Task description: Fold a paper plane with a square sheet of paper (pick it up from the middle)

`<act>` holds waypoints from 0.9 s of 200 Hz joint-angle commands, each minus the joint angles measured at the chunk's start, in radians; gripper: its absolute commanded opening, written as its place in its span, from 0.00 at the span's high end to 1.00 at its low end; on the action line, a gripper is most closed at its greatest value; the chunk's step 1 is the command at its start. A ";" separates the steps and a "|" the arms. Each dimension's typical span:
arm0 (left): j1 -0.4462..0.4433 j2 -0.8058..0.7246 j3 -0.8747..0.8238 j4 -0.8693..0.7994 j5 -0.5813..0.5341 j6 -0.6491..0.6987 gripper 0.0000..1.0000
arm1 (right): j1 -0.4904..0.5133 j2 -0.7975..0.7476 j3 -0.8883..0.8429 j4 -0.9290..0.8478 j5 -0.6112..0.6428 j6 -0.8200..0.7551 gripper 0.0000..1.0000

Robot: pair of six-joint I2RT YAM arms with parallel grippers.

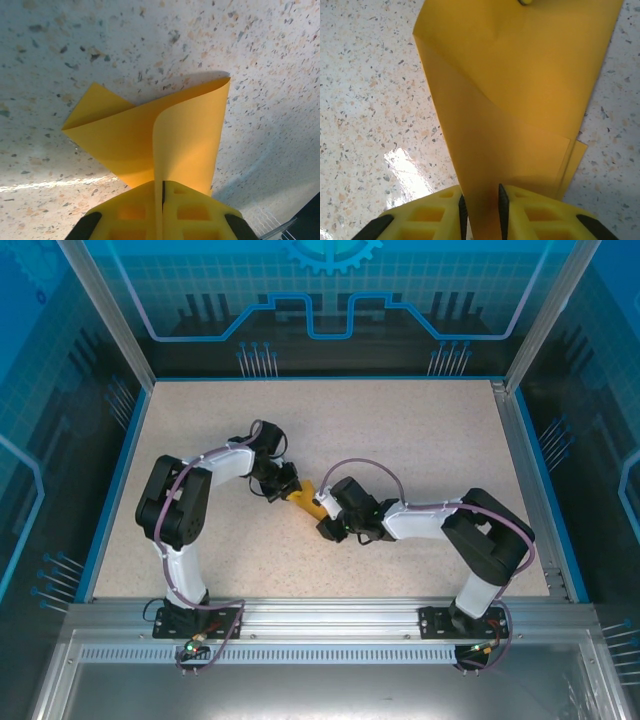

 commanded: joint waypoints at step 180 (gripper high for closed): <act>0.056 0.028 -0.026 0.043 0.118 -0.005 1.00 | 0.100 0.032 0.040 0.047 0.249 -0.193 0.75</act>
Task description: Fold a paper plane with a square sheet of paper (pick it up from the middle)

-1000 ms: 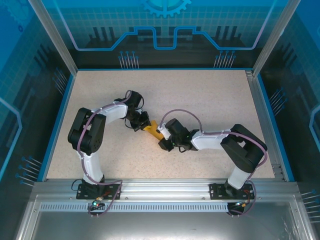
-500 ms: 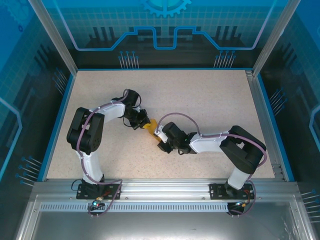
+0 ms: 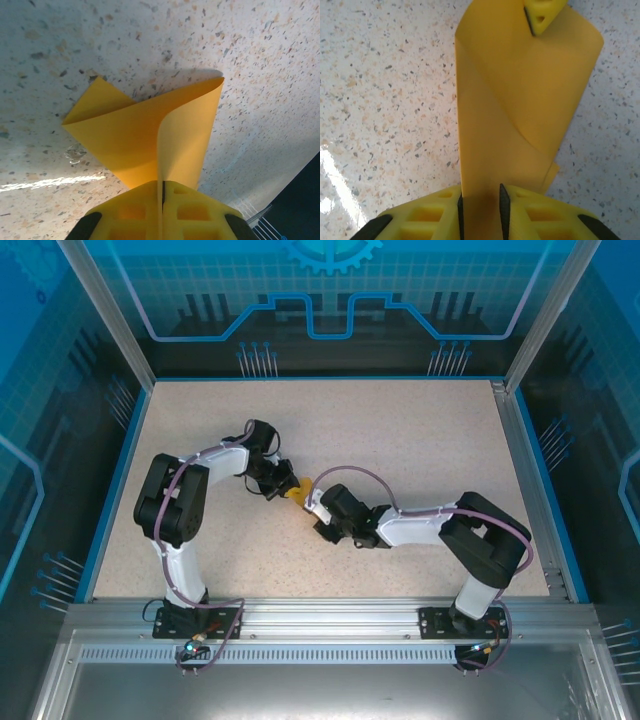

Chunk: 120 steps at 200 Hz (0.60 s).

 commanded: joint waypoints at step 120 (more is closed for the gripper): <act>0.013 -0.017 -0.014 -0.006 0.009 0.006 0.80 | -0.025 0.007 0.015 -0.011 -0.069 0.064 0.95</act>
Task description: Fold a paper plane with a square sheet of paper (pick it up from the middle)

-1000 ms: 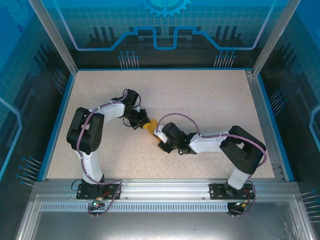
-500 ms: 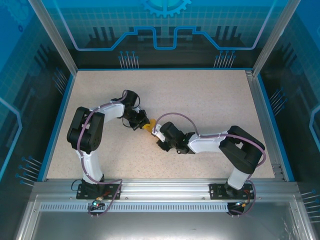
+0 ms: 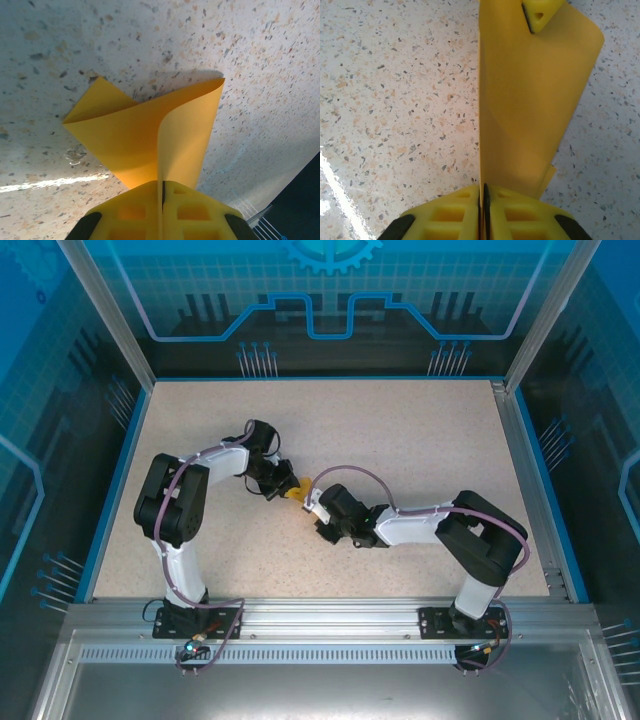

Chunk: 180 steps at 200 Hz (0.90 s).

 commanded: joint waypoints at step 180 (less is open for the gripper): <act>-0.017 -0.346 -0.217 0.109 -0.102 0.033 0.64 | -0.234 0.106 0.032 0.056 -0.593 0.466 0.96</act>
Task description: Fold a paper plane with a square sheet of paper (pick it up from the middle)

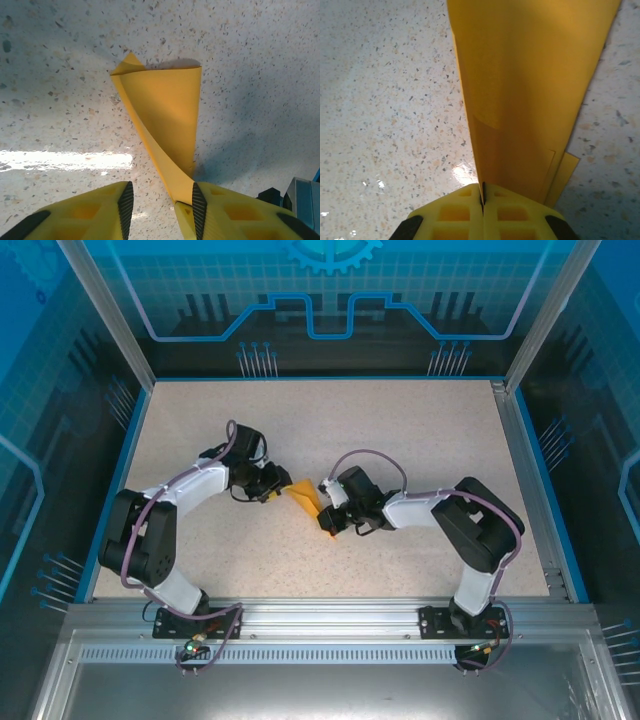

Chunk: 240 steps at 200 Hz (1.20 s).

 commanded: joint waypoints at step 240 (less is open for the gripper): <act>-0.131 -0.001 -0.334 0.716 0.176 -0.114 0.64 | -0.101 0.144 -0.012 0.158 -0.246 0.417 0.98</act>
